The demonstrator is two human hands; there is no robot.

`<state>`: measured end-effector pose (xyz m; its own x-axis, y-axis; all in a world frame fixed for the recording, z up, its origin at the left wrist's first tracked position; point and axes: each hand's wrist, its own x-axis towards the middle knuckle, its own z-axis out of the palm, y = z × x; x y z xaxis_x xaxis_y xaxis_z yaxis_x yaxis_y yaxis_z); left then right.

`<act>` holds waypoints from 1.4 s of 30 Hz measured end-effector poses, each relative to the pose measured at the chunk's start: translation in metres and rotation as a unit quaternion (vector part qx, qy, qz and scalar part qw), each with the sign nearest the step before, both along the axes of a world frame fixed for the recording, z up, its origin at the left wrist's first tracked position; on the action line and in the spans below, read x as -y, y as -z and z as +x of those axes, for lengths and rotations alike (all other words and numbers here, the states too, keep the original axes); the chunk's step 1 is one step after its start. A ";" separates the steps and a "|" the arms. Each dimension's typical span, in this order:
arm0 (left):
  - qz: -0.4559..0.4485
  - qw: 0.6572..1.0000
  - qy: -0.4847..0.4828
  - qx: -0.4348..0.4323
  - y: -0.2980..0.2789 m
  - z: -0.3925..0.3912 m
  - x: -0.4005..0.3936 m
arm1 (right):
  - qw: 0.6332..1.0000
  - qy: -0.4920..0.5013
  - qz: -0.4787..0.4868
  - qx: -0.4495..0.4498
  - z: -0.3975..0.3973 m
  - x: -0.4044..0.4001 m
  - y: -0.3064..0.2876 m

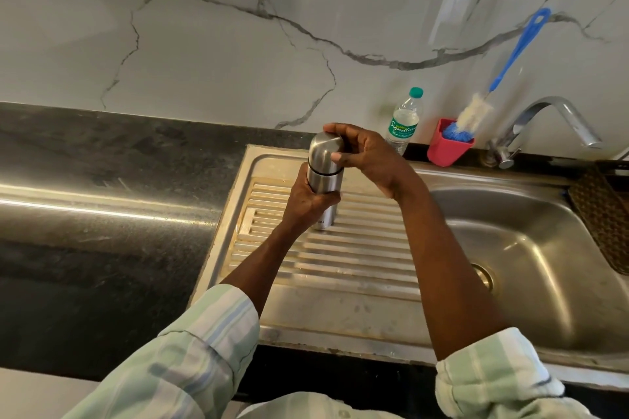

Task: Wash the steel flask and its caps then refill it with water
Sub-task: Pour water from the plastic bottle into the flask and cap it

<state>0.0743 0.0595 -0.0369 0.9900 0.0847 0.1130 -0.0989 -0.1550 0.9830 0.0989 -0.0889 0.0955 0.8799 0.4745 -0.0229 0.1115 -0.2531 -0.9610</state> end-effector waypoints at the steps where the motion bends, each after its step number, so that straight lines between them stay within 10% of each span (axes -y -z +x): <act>1: -0.002 1.000 0.000 0.003 0.001 0.000 0.000 | 0.998 0.027 -0.040 0.033 -0.001 -0.003 0.000; 21: -0.016 1.000 -0.001 0.007 -0.001 0.000 0.000 | 0.999 -0.002 -0.029 0.031 -0.002 -0.007 0.009; 28: -0.027 1.000 0.007 0.001 0.003 0.000 0.001 | 0.973 0.173 -0.063 0.136 -0.021 -0.032 0.025; 36: -0.001 1.000 0.022 -0.002 -0.004 -0.001 -0.003 | 0.994 -0.077 0.062 -0.042 0.014 0.003 0.009; 42: -0.006 1.000 0.012 -0.012 -0.002 0.000 -0.003 | 0.995 0.079 0.019 0.053 -0.005 -0.010 0.018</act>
<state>0.0741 0.0625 -0.0353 0.9942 0.0626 0.0874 -0.0780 -0.1401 0.9871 0.0938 -0.0787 0.0776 0.9405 0.3280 0.0890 0.1742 -0.2402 -0.9550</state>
